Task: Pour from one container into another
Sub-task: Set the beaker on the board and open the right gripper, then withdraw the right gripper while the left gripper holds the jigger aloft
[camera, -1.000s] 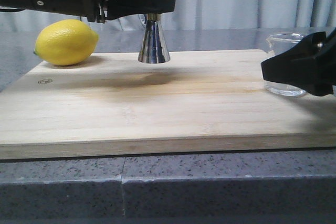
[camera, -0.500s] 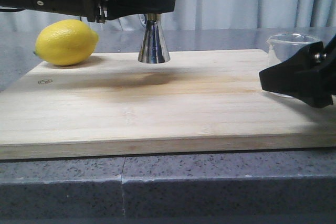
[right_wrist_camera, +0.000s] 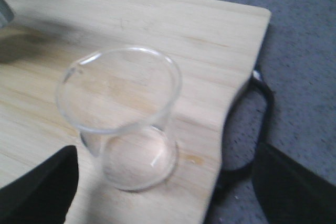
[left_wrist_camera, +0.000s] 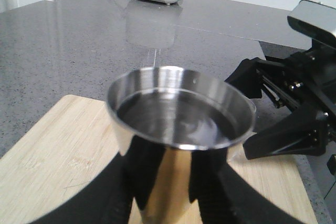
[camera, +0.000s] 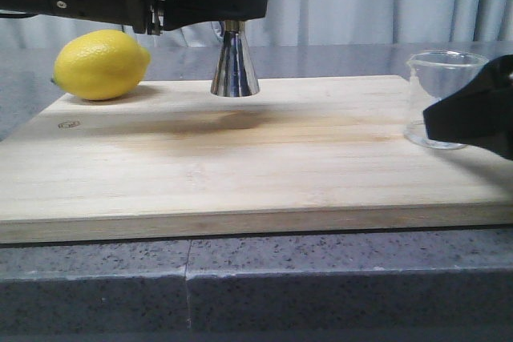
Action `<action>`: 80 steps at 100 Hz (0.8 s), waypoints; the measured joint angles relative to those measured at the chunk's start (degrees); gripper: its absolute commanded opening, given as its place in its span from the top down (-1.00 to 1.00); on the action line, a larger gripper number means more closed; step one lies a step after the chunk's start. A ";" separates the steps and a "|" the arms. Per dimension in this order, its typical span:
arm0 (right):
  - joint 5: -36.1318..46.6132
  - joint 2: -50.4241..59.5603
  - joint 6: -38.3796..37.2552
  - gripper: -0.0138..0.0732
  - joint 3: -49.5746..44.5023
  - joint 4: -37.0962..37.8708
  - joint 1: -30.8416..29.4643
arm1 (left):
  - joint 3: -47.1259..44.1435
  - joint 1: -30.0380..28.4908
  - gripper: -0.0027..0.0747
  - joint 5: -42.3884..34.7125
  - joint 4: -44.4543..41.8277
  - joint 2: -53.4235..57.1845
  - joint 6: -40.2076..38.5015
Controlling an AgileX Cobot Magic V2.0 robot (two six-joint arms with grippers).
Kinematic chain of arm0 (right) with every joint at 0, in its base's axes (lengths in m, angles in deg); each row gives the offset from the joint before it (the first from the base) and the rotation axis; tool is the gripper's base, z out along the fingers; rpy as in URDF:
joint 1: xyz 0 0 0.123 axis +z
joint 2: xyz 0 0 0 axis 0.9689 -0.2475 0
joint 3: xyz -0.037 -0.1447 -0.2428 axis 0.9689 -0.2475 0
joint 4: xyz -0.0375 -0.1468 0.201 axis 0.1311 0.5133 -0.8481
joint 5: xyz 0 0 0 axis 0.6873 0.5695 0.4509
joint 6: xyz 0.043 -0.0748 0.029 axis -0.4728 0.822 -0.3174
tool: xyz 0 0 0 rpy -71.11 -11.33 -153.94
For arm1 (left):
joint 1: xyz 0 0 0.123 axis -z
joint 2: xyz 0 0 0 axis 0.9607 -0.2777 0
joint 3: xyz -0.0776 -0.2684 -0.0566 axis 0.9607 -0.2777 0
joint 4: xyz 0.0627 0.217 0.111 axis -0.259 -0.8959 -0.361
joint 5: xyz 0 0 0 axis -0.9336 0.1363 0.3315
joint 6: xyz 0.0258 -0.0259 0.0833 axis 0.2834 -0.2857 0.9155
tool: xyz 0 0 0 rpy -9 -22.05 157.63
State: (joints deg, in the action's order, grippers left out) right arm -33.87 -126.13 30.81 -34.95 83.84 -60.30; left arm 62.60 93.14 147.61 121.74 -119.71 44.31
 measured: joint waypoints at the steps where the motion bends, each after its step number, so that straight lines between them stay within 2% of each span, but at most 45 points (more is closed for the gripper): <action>1: -1.01 0.61 -0.24 -0.67 0.00 0.00 0.00 | 0.00 0.00 0.32 0.00 0.00 0.00 0.00; 21: -17.84 9.76 -5.80 -0.67 2.57 -0.54 2.47 | 0.00 0.00 0.32 0.00 0.00 0.00 0.00; 37: -37.45 16.33 -6.50 -0.67 8.87 -1.94 4.92 | 0.00 0.00 0.32 0.00 0.00 0.00 0.00; 47: -51.01 18.55 -4.69 -0.67 13.67 -2.74 5.88 | 0.00 0.00 0.32 0.00 0.00 0.00 0.00; 61: -64.96 19.50 -0.47 -0.67 20.09 -5.13 6.37 | 0.00 0.00 0.32 0.00 0.00 0.00 0.00; 71: -70.93 19.75 3.96 -0.67 23.55 -8.29 6.47 | 0.00 0.00 0.32 0.00 0.00 0.00 0.00; 80: -72.81 20.65 6.98 -0.66 24.94 -10.08 6.50 | 0.00 0.00 0.32 0.00 0.00 0.00 0.00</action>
State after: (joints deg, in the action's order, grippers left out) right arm -106.68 -105.49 37.79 -10.01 73.76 -53.80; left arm 62.60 93.14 147.61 121.74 -119.71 44.31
